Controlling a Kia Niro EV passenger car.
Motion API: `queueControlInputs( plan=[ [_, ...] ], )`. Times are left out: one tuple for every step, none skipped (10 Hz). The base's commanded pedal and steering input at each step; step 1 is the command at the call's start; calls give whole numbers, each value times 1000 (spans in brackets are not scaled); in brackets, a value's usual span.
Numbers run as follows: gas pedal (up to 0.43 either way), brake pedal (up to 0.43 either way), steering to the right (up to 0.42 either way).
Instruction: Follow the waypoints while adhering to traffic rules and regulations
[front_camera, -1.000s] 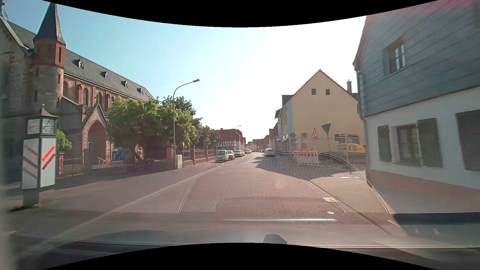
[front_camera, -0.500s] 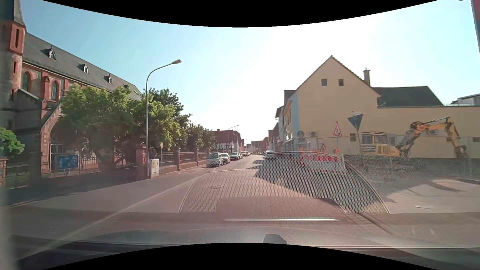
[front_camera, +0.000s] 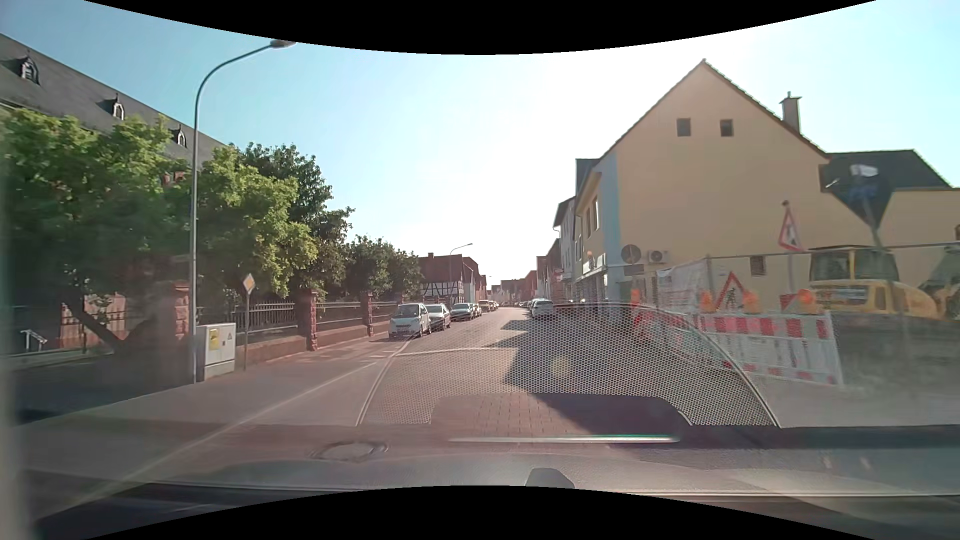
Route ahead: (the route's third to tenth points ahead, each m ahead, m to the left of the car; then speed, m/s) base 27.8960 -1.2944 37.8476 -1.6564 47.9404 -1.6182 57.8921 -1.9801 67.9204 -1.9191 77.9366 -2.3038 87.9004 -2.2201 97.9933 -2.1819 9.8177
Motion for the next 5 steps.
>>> queueControlInputs(
  plan=[
    [0,0,-3],
    [0,0,-4],
    [0,0,-4],
    [0,0,-4],
    [0,0,-3]
  ],
)
